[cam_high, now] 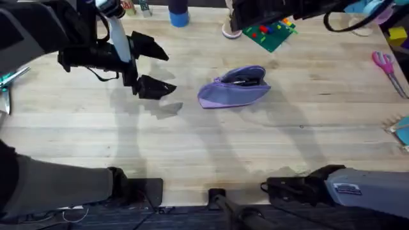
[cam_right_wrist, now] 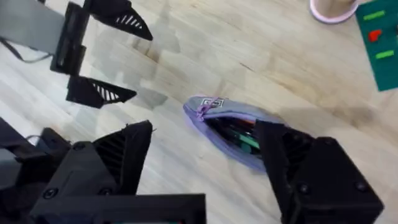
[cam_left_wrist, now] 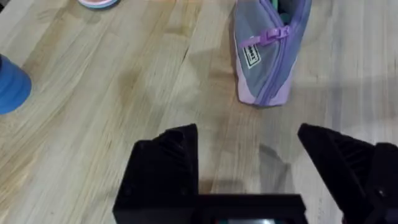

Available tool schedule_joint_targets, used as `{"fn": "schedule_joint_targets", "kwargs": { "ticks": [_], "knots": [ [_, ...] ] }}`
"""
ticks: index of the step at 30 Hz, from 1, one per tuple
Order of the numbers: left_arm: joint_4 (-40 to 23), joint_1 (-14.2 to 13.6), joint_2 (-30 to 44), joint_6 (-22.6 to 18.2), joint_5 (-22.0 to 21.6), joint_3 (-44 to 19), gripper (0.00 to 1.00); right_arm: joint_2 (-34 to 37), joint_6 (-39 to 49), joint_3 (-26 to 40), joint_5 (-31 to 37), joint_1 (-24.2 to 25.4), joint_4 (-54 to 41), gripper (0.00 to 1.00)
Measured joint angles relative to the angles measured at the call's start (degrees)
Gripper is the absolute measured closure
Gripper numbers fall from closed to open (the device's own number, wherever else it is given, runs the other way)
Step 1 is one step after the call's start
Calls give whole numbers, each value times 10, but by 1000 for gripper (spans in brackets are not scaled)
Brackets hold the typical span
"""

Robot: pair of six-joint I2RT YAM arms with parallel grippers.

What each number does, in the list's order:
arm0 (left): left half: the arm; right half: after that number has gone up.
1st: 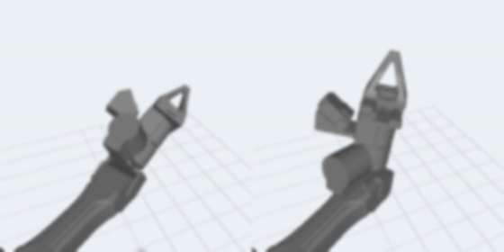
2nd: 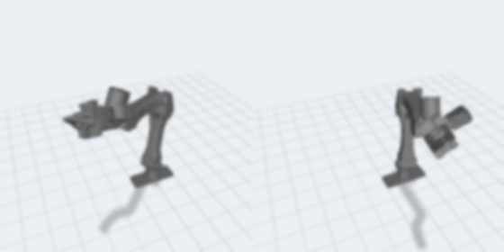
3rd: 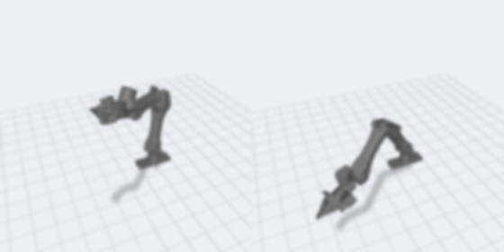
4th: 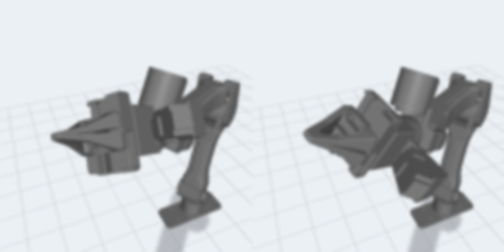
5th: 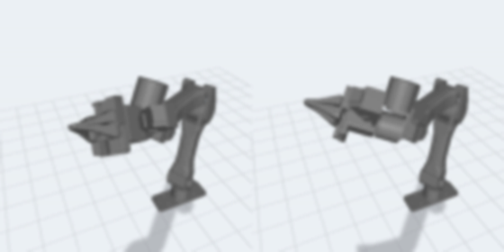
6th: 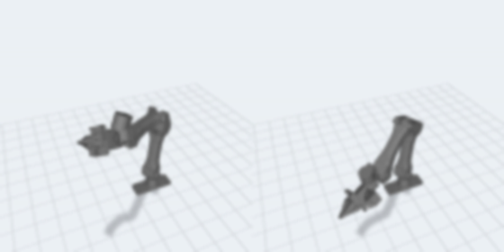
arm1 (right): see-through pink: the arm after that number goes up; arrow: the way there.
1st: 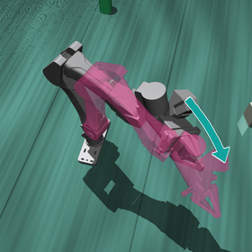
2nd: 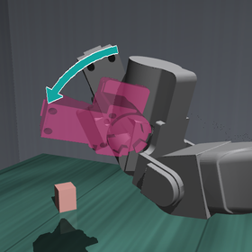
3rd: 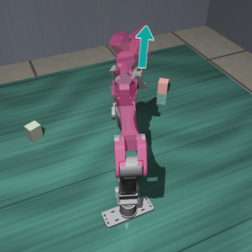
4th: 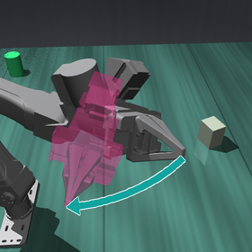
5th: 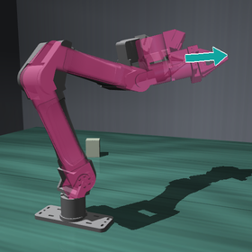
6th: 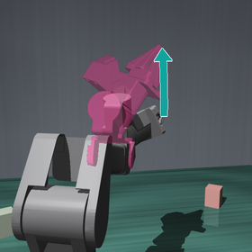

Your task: Unzip the bag, pick up the pens from the table one at a time and place them inside, then zip the bag closed.

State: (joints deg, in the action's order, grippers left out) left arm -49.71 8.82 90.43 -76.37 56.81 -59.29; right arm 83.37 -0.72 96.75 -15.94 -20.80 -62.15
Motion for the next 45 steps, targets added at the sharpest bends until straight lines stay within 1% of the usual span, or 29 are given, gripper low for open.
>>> {"fn": "schedule_joint_targets", "kwargs": {
  "ticks": [4, 9, 12, 17, 22, 31, 35, 45],
  "knots": [
    [4, 0, 0, 0, 8, 0, 6, 0, -35, 0, 0, 0, 0, 5],
    [12, 0, 0, 0, 11, 0, 6, 0, -55, 0, 0, -5, 5, 5],
    [14, 0, 0, 0, 11, 0, 6, 9, -82, 0, 9, -21, 17, 5],
    [14, 0, 0, 0, 11, 0, 6, 49, -110, 0, 47, -60, 29, 6],
    [15, 0, 0, 0, 11, 0, 6, 86, -117, 0, 70, -85, 28, 6],
    [15, 0, 0, 0, 11, 0, 6, 165, -118, 0, 82, -121, 18, 6],
    [15, 0, 0, 0, 11, 0, 6, 192, -118, 0, 83, -124, 17, 6],
    [15, 0, 0, 0, 11, 0, 6, 225, -117, 0, 102, -124, 17, 5]
  ]
}}
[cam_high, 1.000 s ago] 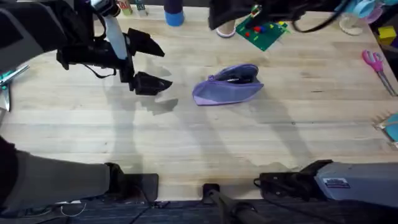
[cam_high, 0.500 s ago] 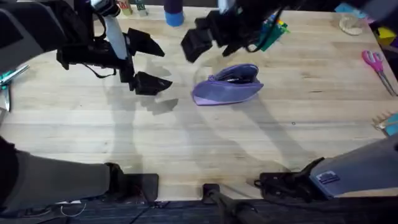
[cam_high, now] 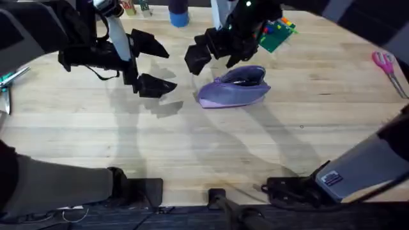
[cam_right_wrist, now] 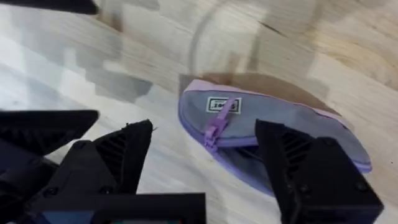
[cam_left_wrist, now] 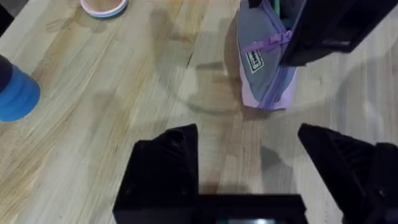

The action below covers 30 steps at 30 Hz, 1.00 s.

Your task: Unzip the bag, pick up the pens from the table one at a time and place them inside, then zip the bag closed.

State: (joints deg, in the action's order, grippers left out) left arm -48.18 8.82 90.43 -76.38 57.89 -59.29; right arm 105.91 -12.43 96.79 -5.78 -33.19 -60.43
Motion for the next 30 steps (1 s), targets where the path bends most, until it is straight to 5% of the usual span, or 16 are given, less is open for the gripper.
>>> {"fn": "schedule_joint_targets", "kwargs": {
  "ticks": [13, 22, 30],
  "knots": [
    [0, 0, 0, 0, 0, 0, 6, 54, 0, 0, 6, 4, -7, 10],
    [0, 0, 0, 0, 0, 0, 6, 54, 2, -1, 6, 5, -16, 389],
    [0, 0, 0, 0, 0, 0, 7, 54, 2, -1, 6, 5, -57, 404]
  ]
}}
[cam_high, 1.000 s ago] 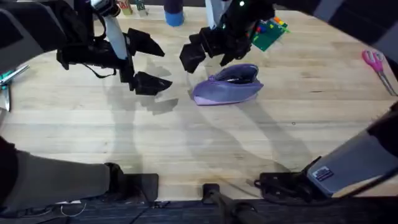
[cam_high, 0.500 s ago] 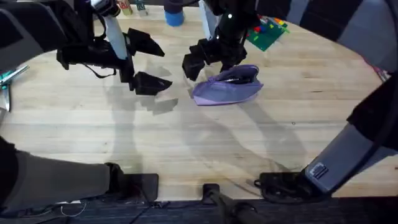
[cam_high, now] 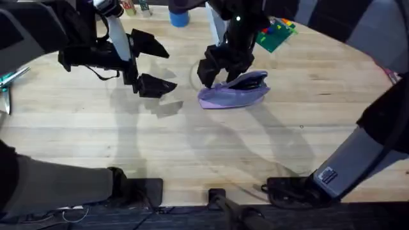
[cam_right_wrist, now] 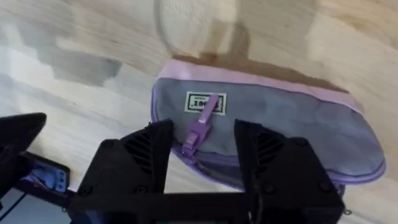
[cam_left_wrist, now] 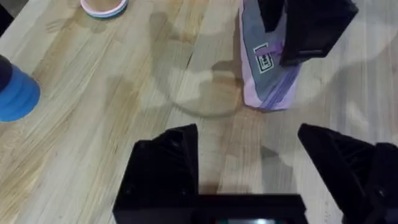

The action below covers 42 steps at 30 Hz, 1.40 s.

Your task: Unzip the bag, pick up the pens from the table one at a time and place them inside, then zip the bag closed.

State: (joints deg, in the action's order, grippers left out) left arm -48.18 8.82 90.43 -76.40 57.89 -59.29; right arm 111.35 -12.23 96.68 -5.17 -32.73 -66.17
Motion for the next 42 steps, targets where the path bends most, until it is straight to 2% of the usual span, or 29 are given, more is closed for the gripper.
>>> {"fn": "schedule_joint_targets", "kwargs": {
  "ticks": [4, 6, 7, 8, 11, 12, 23, 31, 39, 42],
  "knots": [
    [0, 0, 0, 0, 0, 0, 6, 0, 0, 0, 0, 0, -1, 415],
    [0, 0, 0, 0, 0, 0, 6, 0, 0, 0, 0, -1, 1, 475],
    [0, 0, 0, 0, 0, 0, 6, 0, 0, 0, 0, -2, 2, 524],
    [0, 0, 0, 0, 0, 0, 6, 0, 0, 0, -1, -6, 6, 689],
    [0, 0, 0, 0, 0, 0, 6, 0, -2, 0, -9, -12, 11, 939],
    [0, 0, 0, 0, 0, 0, 6, 0, -1, 0, -11, -13, 12, 959],
    [0, 0, 0, 0, 0, 0, 6, 0, -2, 2, -18, -15, 2, 972],
    [0, 0, 0, 0, 0, 0, 6, 1, -1, 84, -13, -15, -62, 971],
    [-4, 0, 0, 4, 2, 0, 6, 0, 5, 92, 4, -15, -69, 970],
    [-15, 0, 1, 5, 17, 0, 6, 0, 4, 92, 20, -16, -66, 970]
  ]
}}
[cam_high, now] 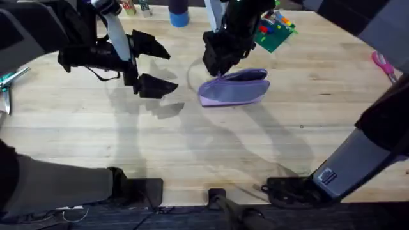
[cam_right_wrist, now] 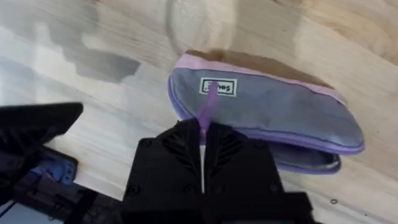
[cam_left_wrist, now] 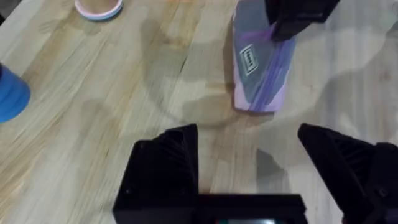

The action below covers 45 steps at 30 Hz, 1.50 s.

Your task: Unzip the bag, pick up the pens from the table one at a time and place them inside, then zip the bag closed.

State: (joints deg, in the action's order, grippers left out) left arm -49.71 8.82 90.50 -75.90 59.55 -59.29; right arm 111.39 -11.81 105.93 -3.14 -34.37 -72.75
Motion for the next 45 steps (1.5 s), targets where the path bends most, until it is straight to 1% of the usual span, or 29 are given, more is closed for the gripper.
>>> {"fn": "schedule_joint_targets", "kwargs": {
  "ticks": [2, 7, 10, 12, 14, 17, 21, 24, 26, 31, 36, 41, 42, 43, 45],
  "knots": [
    [-2, 0, 8, -4, 21, 0, 6, 0, 0, 0, 6, -1, 0, 970],
    [-1, 0, 59, -41, 87, 17, 6, 0, 0, 0, 11, -1, 0, 970],
    [6, -4, 84, -55, 112, 22, 6, 0, 0, 0, 13, -1, 0, 970],
    [12, -13, 93, -63, 125, 22, 6, 0, 0, 0, 14, -1, 1, 969],
    [24, -30, 95, -69, 133, 22, 6, 0, 0, 0, 15, -1, 0, 969],
    [45, -65, 96, -74, 140, 22, 6, 0, 0, 1, 15, -1, 0, 969],
    [69, -114, 96, -77, 133, 22, 6, 0, 0, 1, 15, -1, 0, 969],
    [88, -140, 97, -67, 117, 22, 6, 0, 0, 1, 15, -1, 0, 969],
    [102, -149, 101, -54, 111, 22, 6, 0, 0, 1, 16, -1, 0, 969],
    [133, -157, 119, -16, 105, 22, 6, 0, 0, 1, 17, -1, 0, 969],
    [174, -168, 145, 26, 109, 22, 5, 0, 0, 1, 17, -1, 0, 969],
    [196, -172, 171, 45, 121, 22, 4, 0, 0, 1, 17, -1, 0, 969],
    [198, -172, 173, 49, 124, 22, 15, 0, 0, 1, 17, -1, 0, 969],
    [198, -172, 176, 50, 126, 22, 62, 0, 0, 1, 17, -1, 0, 969],
    [200, -172, 178, 54, 131, 22, 210, 0, 0, 1, 17, -1, 0, 969]
  ]
}}
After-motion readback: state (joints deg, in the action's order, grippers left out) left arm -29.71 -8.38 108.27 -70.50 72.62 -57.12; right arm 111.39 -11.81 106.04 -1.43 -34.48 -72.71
